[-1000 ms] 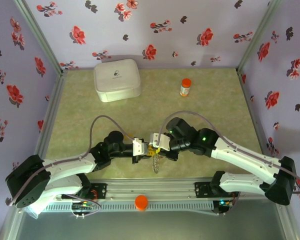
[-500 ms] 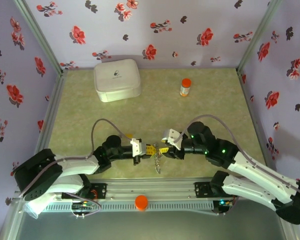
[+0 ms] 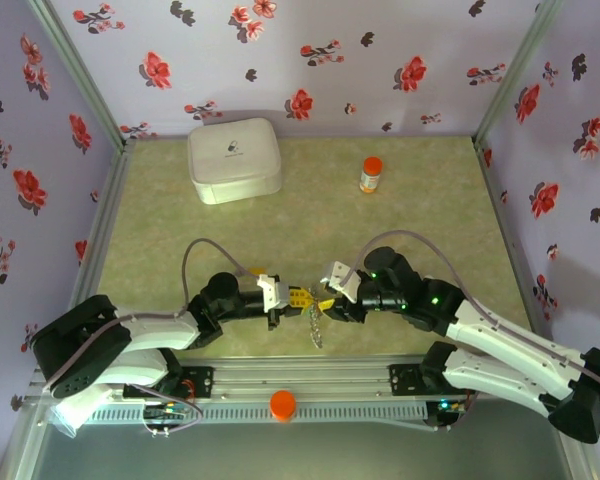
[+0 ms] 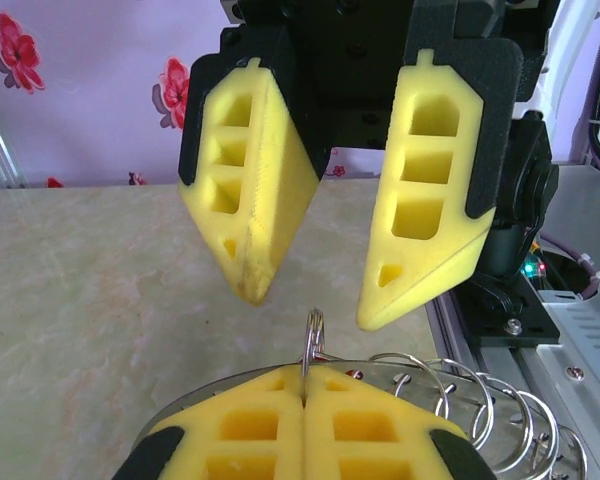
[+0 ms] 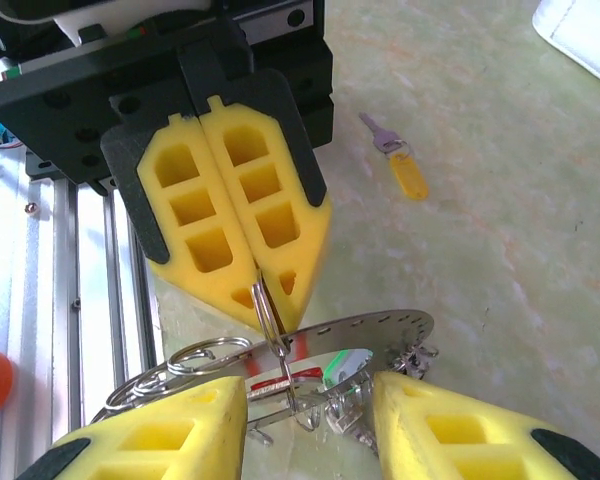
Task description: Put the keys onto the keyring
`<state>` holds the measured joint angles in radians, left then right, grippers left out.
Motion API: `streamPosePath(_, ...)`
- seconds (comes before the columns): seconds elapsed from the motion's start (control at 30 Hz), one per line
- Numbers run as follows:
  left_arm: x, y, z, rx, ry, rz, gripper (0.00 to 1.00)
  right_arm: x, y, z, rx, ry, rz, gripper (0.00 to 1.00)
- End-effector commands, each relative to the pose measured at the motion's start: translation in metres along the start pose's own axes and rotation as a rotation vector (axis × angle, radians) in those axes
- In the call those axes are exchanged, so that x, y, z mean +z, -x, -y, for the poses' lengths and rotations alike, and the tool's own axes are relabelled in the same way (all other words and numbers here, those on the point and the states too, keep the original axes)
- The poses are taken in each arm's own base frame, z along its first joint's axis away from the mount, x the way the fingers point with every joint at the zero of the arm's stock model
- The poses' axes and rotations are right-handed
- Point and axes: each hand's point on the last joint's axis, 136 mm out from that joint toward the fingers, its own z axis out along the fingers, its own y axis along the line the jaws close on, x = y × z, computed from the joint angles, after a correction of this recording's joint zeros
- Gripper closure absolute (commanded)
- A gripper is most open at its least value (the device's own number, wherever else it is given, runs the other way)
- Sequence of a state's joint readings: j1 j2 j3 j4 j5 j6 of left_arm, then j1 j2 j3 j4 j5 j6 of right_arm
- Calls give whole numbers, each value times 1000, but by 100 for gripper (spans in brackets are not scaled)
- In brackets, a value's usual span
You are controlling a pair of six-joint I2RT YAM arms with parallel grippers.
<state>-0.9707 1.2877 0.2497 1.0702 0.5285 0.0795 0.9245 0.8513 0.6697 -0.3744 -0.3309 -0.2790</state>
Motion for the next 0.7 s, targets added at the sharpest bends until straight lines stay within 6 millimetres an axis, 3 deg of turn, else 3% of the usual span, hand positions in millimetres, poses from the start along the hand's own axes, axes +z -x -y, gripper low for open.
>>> streamPosePath(0.0,4,24,1,38,-17,82,100,1,11,0,-3,8,51,63)
streamPosePath(0.3,4,26,2,38,-25,88,100,11,16,-4,-13,47,67,71)
streamPosePath(0.57,3,28,1,31,-16,92,100,16,15,-8,-26,72,60,100)
streamPosePath(0.67,1,26,-2,20,6,81,75,13,15,-8,-49,66,45,100)
